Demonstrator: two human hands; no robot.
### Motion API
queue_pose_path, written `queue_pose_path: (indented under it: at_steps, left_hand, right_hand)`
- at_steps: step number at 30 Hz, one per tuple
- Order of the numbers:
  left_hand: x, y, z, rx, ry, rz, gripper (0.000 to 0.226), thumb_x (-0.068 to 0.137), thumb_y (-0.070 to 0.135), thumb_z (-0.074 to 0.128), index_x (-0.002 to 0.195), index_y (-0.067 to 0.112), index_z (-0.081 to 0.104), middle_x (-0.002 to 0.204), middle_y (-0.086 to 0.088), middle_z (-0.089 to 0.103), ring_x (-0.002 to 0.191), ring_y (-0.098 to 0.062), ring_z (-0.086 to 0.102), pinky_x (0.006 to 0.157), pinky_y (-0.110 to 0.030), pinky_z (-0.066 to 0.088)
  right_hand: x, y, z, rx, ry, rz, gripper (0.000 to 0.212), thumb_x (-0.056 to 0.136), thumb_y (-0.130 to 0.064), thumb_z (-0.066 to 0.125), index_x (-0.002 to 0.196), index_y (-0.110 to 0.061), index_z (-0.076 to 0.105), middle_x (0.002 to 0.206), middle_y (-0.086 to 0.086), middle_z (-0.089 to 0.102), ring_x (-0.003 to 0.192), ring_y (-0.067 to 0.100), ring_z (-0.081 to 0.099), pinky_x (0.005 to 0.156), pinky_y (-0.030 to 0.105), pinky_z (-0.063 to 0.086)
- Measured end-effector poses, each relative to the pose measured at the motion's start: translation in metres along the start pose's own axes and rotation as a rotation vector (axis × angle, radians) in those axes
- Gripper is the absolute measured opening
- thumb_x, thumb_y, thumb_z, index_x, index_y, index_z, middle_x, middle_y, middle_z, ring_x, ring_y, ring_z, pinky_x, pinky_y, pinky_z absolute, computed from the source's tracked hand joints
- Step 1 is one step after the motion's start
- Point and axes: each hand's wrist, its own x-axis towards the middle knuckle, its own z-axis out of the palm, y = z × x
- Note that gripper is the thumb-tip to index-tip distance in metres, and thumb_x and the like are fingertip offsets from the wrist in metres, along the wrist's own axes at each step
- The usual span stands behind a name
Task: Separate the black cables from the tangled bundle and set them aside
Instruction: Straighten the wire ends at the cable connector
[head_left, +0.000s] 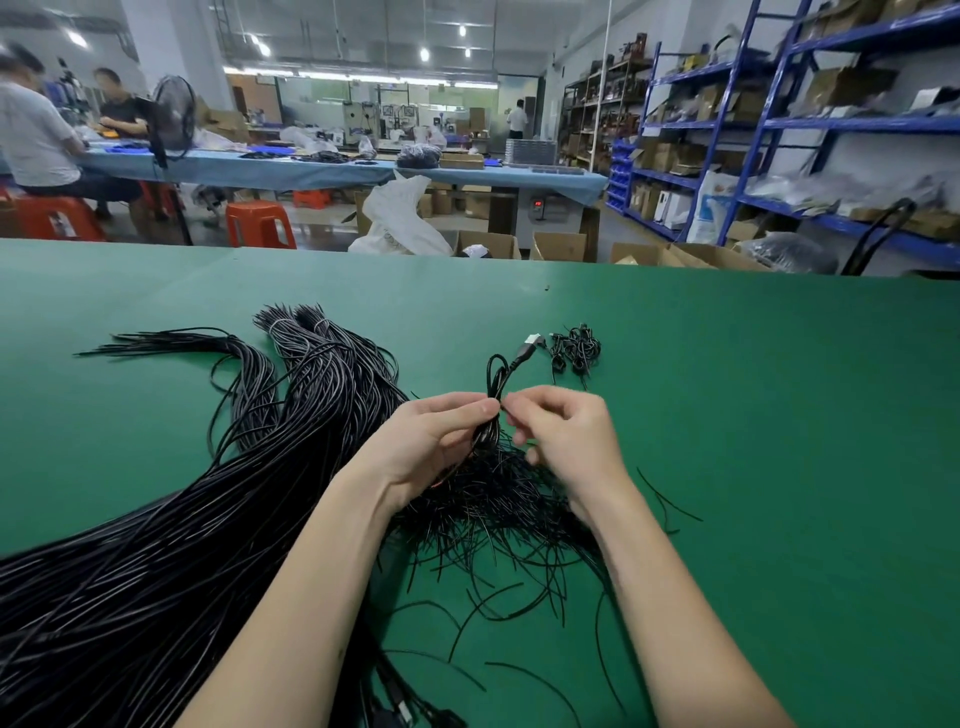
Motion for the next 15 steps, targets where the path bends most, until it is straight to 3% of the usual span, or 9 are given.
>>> queue_pose_path:
  at_steps: [2, 4, 5, 7, 10, 12, 15]
  left_hand:
    - [0.000, 0.000, 0.000, 0.026, 0.006, 0.054, 0.023, 0.063, 0.022, 0.084, 0.085, 0.015, 0.081, 0.093, -0.005, 0.076, 0.077, -0.008, 0.068, 0.074, -0.018, 0.053]
    - [0.000, 0.000, -0.001, 0.056, 0.014, 0.059, 0.021, 0.064, 0.022, 0.083, 0.083, 0.016, 0.082, 0.093, -0.004, 0.076, 0.074, -0.006, 0.067, 0.073, -0.018, 0.051]
    - [0.000, -0.001, -0.001, 0.051, 0.020, 0.042, 0.020, 0.064, 0.022, 0.083, 0.083, 0.016, 0.082, 0.091, -0.003, 0.076, 0.072, -0.005, 0.066, 0.074, -0.019, 0.050]
    - [0.001, -0.001, -0.002, 0.011, 0.037, -0.012, 0.022, 0.064, 0.023, 0.083, 0.085, 0.016, 0.083, 0.091, -0.001, 0.075, 0.076, -0.008, 0.063, 0.074, -0.019, 0.050]
    - [0.000, 0.001, -0.001, -0.023, 0.048, -0.095, 0.014, 0.066, 0.026, 0.079, 0.078, 0.020, 0.083, 0.086, 0.003, 0.076, 0.075, -0.004, 0.069, 0.064, -0.015, 0.053]
    - [-0.001, 0.001, 0.000, -0.057, 0.066, -0.136, 0.013, 0.068, 0.025, 0.078, 0.080, 0.019, 0.080, 0.082, 0.005, 0.077, 0.069, 0.000, 0.070, 0.059, -0.013, 0.053]
    - [-0.002, 0.001, 0.001, -0.130, 0.102, -0.171, 0.028, 0.063, 0.022, 0.082, 0.089, 0.016, 0.075, 0.082, 0.002, 0.077, 0.067, -0.002, 0.070, 0.055, -0.015, 0.054]
  right_hand:
    - [-0.001, -0.003, 0.001, 0.576, -0.138, 0.475, 0.020, 0.090, -0.006, 0.069, 0.071, -0.007, 0.073, 0.065, 0.003, 0.064, 0.048, 0.006, 0.054, 0.038, 0.014, 0.038]
    - [0.000, -0.001, -0.002, 0.706, -0.183, 0.585, 0.021, 0.091, -0.006, 0.070, 0.070, -0.007, 0.073, 0.067, 0.003, 0.065, 0.049, 0.005, 0.055, 0.036, 0.012, 0.038]
    - [0.000, 0.001, -0.002, 0.581, -0.184, 0.496, 0.016, 0.092, -0.009, 0.071, 0.076, -0.008, 0.074, 0.070, 0.002, 0.068, 0.051, 0.005, 0.058, 0.039, 0.013, 0.041]
    - [-0.001, 0.006, -0.002, 0.192, -0.106, 0.124, 0.001, 0.091, -0.014, 0.075, 0.090, -0.014, 0.075, 0.076, -0.001, 0.075, 0.057, 0.007, 0.065, 0.047, 0.017, 0.049]
    - [0.002, 0.011, -0.007, -0.226, -0.049, -0.372, 0.010, 0.088, -0.020, 0.079, 0.093, -0.028, 0.080, 0.080, -0.017, 0.076, 0.065, 0.007, 0.070, 0.055, 0.016, 0.052]
    - [0.002, 0.014, -0.011, -0.379, -0.021, -0.520, 0.010, 0.087, -0.024, 0.080, 0.093, -0.031, 0.082, 0.083, -0.023, 0.075, 0.071, 0.004, 0.069, 0.060, 0.008, 0.045]
    - [0.002, 0.018, -0.011, -0.448, 0.036, -0.620, 0.009, 0.089, -0.025, 0.079, 0.097, -0.027, 0.082, 0.091, -0.020, 0.075, 0.077, 0.004, 0.068, 0.065, 0.009, 0.046]
